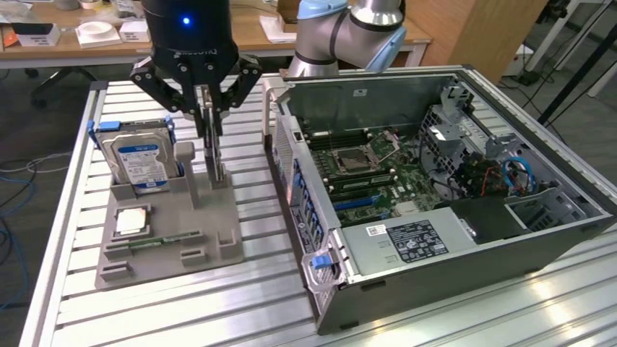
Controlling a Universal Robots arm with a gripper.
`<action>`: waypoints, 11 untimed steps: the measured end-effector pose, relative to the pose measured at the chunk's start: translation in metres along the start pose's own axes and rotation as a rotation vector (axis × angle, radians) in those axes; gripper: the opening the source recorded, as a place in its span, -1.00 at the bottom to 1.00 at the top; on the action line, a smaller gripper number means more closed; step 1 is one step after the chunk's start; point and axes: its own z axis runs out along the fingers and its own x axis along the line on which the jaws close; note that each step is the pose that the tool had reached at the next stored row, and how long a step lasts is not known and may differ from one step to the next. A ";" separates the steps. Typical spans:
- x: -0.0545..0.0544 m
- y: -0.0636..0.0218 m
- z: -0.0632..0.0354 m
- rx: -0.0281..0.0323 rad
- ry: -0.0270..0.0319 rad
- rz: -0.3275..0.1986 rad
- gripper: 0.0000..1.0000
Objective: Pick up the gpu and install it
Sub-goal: 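Pick up the gpu and move the gpu toward the slot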
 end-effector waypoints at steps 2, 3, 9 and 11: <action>0.000 0.0000 -0.0008 0.0001 0.0000 0.000 -0.48; 0.000 0.0001 -0.0012 0.0001 0.0000 0.000 -0.48; 0.000 0.0002 -0.0036 0.0001 0.0000 0.000 -0.48; 0.000 0.0002 -0.0044 0.0000 0.0000 0.000 -0.48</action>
